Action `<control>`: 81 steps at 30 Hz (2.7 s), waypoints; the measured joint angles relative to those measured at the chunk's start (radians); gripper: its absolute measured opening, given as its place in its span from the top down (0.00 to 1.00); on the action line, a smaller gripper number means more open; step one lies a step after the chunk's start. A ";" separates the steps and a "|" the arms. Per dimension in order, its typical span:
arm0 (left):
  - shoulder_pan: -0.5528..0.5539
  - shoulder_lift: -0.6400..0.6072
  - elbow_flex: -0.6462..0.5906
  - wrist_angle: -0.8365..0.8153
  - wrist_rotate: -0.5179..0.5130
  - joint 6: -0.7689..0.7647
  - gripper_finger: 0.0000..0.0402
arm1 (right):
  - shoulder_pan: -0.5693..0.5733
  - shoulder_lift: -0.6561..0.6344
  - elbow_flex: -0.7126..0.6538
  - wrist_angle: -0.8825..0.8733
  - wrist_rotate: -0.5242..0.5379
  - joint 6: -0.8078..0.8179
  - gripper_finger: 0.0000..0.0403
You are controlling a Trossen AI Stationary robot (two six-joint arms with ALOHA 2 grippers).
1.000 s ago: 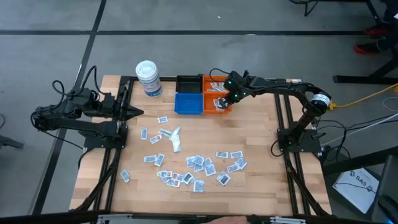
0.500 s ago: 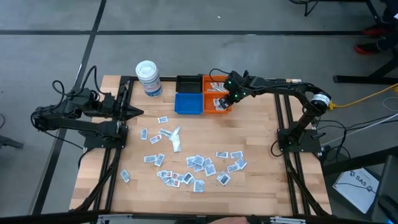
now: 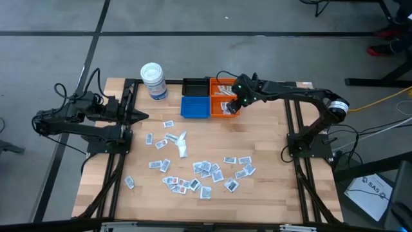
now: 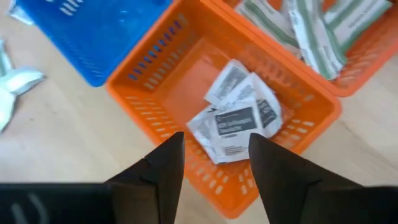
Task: Pick & Place First Aid Supplies
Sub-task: Move the wound care packs to the center of the table
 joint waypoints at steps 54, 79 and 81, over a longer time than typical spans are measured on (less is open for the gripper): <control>0.000 0.000 0.000 0.000 0.000 0.000 0.99 | 0.628 0.140 0.000 -0.022 -0.042 -0.286 0.56; 0.000 0.000 0.000 0.000 0.000 0.000 0.99 | 0.740 0.164 -0.037 -0.407 -0.042 -0.174 0.70; 0.000 0.000 0.000 0.000 0.000 0.000 0.99 | 0.740 0.164 -0.056 -0.383 -0.042 -0.145 0.78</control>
